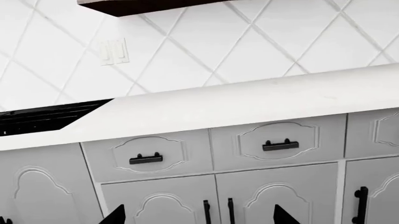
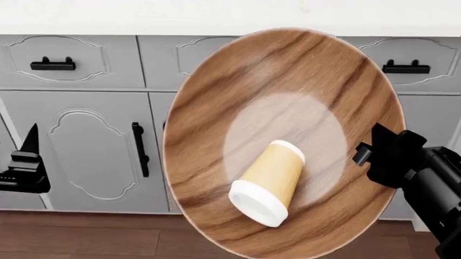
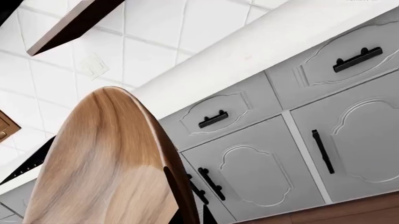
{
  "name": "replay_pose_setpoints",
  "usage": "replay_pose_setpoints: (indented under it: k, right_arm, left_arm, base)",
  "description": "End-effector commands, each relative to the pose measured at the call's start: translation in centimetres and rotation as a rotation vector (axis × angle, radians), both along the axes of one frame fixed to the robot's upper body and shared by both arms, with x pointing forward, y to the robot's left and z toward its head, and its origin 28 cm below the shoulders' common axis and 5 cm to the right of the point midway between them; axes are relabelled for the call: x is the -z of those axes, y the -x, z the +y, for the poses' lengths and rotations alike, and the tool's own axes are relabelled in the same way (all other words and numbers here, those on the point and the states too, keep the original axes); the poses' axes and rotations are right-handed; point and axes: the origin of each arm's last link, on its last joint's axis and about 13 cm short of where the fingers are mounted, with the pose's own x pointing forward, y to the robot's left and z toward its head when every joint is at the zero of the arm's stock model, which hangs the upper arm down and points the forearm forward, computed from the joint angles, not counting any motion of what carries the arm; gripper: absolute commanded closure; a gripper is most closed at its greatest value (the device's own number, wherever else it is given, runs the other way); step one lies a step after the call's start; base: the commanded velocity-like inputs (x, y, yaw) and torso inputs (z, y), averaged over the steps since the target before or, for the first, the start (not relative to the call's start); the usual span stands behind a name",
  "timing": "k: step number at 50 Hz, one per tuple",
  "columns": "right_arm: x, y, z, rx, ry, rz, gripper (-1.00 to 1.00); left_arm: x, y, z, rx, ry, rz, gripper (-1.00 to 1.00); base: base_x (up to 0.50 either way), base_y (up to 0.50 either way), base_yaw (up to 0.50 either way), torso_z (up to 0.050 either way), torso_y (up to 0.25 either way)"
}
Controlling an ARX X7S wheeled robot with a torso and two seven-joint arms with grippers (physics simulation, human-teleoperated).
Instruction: Place the cup inside the bowl on the dining table and move the bowl to any counter.
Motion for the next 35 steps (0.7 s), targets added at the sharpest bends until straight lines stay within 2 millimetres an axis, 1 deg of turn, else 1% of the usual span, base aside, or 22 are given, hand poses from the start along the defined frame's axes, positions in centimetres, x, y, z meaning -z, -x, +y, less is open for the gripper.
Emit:
replay_pose_setpoints:
  k: [1,5,6,7,8,9,13,19,20,21,23,26,28,29,35]
  right_arm:
    - [-0.29,0.24,-0.04,-0.004,-0.013,-0.022,1.00]
    - [-0.30,0.31,-0.09,0.000,-0.014,-0.022,1.00]
    - [-0.25,0.30,-0.07,-0.002,-0.014,-0.021,1.00]
    - [-0.24,0.29,-0.05,-0.003,-0.015,-0.022,1.00]
    - [-0.20,0.27,-0.05,-0.003,-0.015,-0.021,1.00]
    - [-0.15,0.25,-0.04,-0.004,-0.016,-0.021,1.00]
    - [0.13,0.22,-0.01,-0.005,-0.021,-0.017,1.00]
    - [0.09,0.34,-0.02,-0.004,-0.019,-0.016,1.00]
    - [0.09,0.36,-0.02,-0.004,-0.019,-0.016,1.00]
    - [0.09,0.38,-0.03,-0.003,-0.020,-0.017,1.00]
    - [0.12,0.36,0.03,-0.004,-0.022,-0.018,1.00]
    - [0.06,0.29,0.05,-0.006,-0.019,-0.017,1.00]
    - [0.06,0.30,0.05,-0.005,-0.019,-0.017,1.00]
    - [0.13,0.35,0.05,-0.005,-0.020,-0.015,1.00]
    - [-0.06,0.44,0.00,-0.004,-0.020,-0.020,1.00]
  left_arm:
    - [-0.16,-0.04,-0.10,0.008,0.002,-0.002,-1.00]
    - [-0.12,0.10,-0.04,0.006,0.003,-0.004,-1.00]
    - [-0.09,0.07,-0.50,0.007,0.002,-0.004,-1.00]
    - [-0.17,0.05,-0.46,0.007,0.002,-0.005,-1.00]
    - [-0.21,0.02,-0.31,0.006,0.000,-0.006,-1.00]
    - [-0.39,-0.06,0.25,0.006,-0.001,-0.008,-1.00]
    - [-0.41,0.00,-0.31,0.004,-0.002,-0.011,-1.00]
    - [-0.26,0.04,-0.41,0.005,0.000,-0.010,-1.00]
    - [-0.27,0.03,-0.05,0.005,0.001,-0.010,-1.00]
    - [-0.20,0.04,-0.43,0.005,0.001,-0.009,-1.00]
    - [-0.26,0.03,0.04,0.005,0.003,-0.009,-1.00]
    - [-0.25,0.05,-0.28,0.005,0.002,-0.010,-1.00]
    - [-0.32,0.03,0.14,0.004,0.002,-0.010,-1.00]
    - [-0.24,0.04,-0.45,0.003,0.002,-0.012,-1.00]
    - [-0.39,0.08,-0.41,0.006,0.001,-0.015,-1.00]
  base:
    - [0.50,0.00,0.00,0.000,0.000]
    - [0.50,0.00,0.00,0.000,0.003]
    - [0.50,0.00,0.00,0.000,0.000]
    - [0.50,0.00,0.00,0.000,0.000]
    - [0.50,0.00,0.00,0.000,0.000]
    - [0.50,0.00,0.00,0.000,0.000]
    - [0.50,0.00,0.00,0.000,0.003]
    - [0.50,0.00,0.00,0.000,0.002]
    - [0.50,0.00,0.00,0.000,0.000]
    - [0.50,0.00,0.00,0.000,0.000]
    - [0.50,0.00,0.00,0.000,0.000]
    - [0.50,0.00,0.00,0.000,0.003]
    - [0.50,0.00,0.00,0.000,0.000]
    - [0.50,0.00,0.00,0.000,0.000]
    - [0.50,0.00,0.00,0.002,0.002]
